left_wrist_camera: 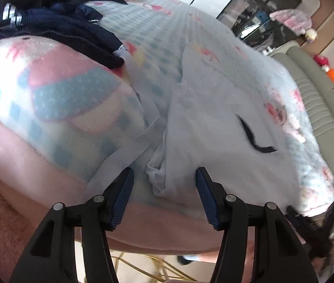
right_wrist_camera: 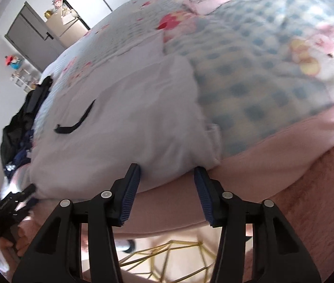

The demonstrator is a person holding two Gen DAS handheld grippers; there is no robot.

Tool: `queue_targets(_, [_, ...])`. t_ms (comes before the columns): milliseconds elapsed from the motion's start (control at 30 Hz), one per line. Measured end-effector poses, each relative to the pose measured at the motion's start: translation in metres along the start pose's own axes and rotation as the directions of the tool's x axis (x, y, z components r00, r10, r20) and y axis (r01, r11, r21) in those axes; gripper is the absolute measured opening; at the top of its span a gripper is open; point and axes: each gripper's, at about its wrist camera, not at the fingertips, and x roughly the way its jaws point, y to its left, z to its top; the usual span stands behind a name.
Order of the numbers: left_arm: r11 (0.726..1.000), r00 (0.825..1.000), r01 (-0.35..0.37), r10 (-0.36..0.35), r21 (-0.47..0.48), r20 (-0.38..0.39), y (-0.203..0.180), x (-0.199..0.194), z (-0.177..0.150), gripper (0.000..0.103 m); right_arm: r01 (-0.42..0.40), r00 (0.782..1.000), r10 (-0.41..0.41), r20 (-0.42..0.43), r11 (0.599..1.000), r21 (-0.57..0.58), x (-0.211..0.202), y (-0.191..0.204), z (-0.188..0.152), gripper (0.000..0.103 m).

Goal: Fold clothes
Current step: 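Grasp the folded shirt edge with both grippers, then lift the shirt edge with both grippers and fold it over the body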

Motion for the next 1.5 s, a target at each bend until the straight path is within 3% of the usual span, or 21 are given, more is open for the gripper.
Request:
queue_targets(33, [0.998, 0.998, 0.059, -0.060, -0.028, -0.025, 0.003, 0.003, -0.002, 0.055, 0.016, 1.000, -0.016, 0.007, 1.000, -0.008, -0.002, 0.000, -0.002, 0.048])
queue_targets(100, [0.984, 0.986, 0.153, -0.159, -0.087, -0.059, 0.008, 0.011, -0.009, 0.055, -0.034, 0.999, 0.034, 0.007, 0.999, 0.010, -0.004, -0.002, -0.006, 0.049])
queue_targets(233, [0.961, 0.960, 0.250, -0.262, -0.120, -0.101, 0.004, 0.026, -0.019, 0.055, -0.198, 0.979, 0.200, -0.027, 0.979, 0.056, 0.004, -0.006, -0.010, 0.051])
queue_targets(300, [0.955, 0.955, 0.272, -0.283, -0.117, -0.092, -0.001, 0.029, -0.017, 0.055, -0.190, 0.982, 0.191, -0.015, 0.980, 0.056, 0.008, -0.006, -0.009, 0.051])
queue_targets(433, [0.954, 0.963, 0.265, -0.269, -0.143, -0.013, -0.001, 0.027, -0.004, 0.054, -0.190, 0.982, 0.190, 0.011, 0.975, 0.111, 0.012, -0.014, -0.004, 0.051])
queue_targets(500, [0.975, 0.984, 0.178, -0.172, -0.132, 0.056, -0.006, 0.023, -0.001, 0.047, -0.192, 0.981, 0.189, 0.035, 0.974, 0.120, 0.009, -0.014, -0.002, 0.049])
queue_targets(533, [0.980, 0.987, 0.158, -0.152, -0.120, 0.057, -0.010, 0.025, -0.001, 0.047, -0.188, 0.982, 0.183, 0.049, 0.976, 0.114, 0.006, -0.012, -0.002, 0.041])
queue_targets(633, [0.973, 0.977, 0.208, -0.211, -0.102, -0.016, -0.020, 0.041, -0.008, 0.047, -0.167, 0.985, 0.162, 0.063, 0.983, 0.081, 0.004, -0.002, 0.003, 0.039])
queue_targets(733, [0.965, 0.971, 0.236, -0.240, -0.111, -0.023, -0.018, 0.050, -0.008, 0.051, -0.149, 0.988, 0.147, 0.038, 0.985, 0.081, 0.023, 0.002, 0.005, 0.045])
queue_targets(900, [0.937, 0.946, 0.308, -0.321, -0.167, -0.052, -0.011, 0.062, 0.007, 0.055, -0.229, 0.973, 0.227, 0.028, 0.964, 0.139, 0.045, -0.006, 0.011, 0.055])
queue_targets(967, [0.930, 0.940, 0.321, -0.336, -0.179, -0.060, -0.010, 0.064, 0.010, 0.054, -0.234, 0.972, 0.232, 0.027, 0.964, 0.125, 0.048, 0.000, 0.012, 0.048])
queue_targets(1067, [0.945, 0.952, 0.302, -0.306, -0.129, -0.017, -0.020, 0.055, 0.007, 0.034, -0.244, 0.970, 0.240, 0.048, 0.965, 0.096, 0.040, 0.007, 0.011, 0.034])
queue_targets(1133, [0.957, 0.961, 0.275, -0.277, -0.093, -0.006, -0.029, 0.053, 0.007, 0.033, -0.243, 0.969, 0.239, 0.059, 0.967, 0.075, 0.036, 0.011, 0.011, 0.032])
queue_targets(1200, [0.955, 0.958, 0.279, -0.283, -0.098, -0.030, -0.026, 0.059, 0.010, 0.039, -0.227, 0.973, 0.225, 0.046, 0.972, 0.063, 0.040, 0.013, 0.012, 0.038])
queue_targets(1267, [0.943, 0.947, 0.298, -0.312, -0.146, -0.080, -0.016, 0.071, 0.015, 0.043, -0.245, 0.969, 0.242, 0.037, 0.966, 0.084, 0.051, 0.013, 0.014, 0.054])
queue_targets(1333, [0.943, 0.947, 0.298, -0.311, -0.145, -0.075, -0.017, 0.070, 0.018, 0.041, -0.262, 0.965, 0.260, 0.037, 0.960, 0.097, 0.057, 0.013, 0.016, 0.054])
queue_targets(1433, [0.960, 0.962, 0.266, -0.270, -0.083, -0.033, -0.025, 0.054, 0.015, 0.032, -0.263, 0.964, 0.259, 0.057, 0.962, 0.074, 0.050, 0.019, 0.016, 0.033])
queue_targets(1500, [0.968, 0.968, 0.247, -0.249, -0.054, -0.027, -0.030, 0.047, 0.012, 0.029, -0.248, 0.967, 0.244, 0.067, 0.968, 0.048, 0.042, 0.024, 0.014, 0.027])
